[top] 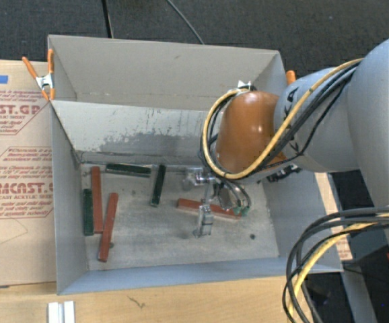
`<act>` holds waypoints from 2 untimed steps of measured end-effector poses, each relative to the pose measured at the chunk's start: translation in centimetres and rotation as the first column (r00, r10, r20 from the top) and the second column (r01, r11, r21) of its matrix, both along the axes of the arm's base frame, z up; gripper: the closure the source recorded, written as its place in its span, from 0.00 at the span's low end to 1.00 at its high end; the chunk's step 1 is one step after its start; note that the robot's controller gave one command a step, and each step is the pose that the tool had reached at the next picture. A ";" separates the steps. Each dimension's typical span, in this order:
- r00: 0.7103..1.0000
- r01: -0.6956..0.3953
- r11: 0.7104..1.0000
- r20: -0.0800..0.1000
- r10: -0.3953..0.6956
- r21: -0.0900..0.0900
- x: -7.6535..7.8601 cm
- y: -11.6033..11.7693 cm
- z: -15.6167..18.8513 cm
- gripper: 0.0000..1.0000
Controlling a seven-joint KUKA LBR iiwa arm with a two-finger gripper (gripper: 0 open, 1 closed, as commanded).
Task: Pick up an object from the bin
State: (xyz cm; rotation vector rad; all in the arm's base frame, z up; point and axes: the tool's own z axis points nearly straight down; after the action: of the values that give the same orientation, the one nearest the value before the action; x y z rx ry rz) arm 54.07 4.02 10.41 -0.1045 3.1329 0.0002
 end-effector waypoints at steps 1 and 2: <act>0.999 0.049 0.999 -0.010 -0.049 0.001 0.0 -2.4 0.1 0.00; 1.000 0.025 1.000 -0.006 -0.025 -0.001 0.1 -5.7 0.2 0.00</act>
Offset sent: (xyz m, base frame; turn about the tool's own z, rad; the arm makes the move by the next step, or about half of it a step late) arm 0.0008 -0.0555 0.0025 0.0243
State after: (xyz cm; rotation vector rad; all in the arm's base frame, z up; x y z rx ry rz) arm 54.17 -1.64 10.58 -0.0653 3.1402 -0.0005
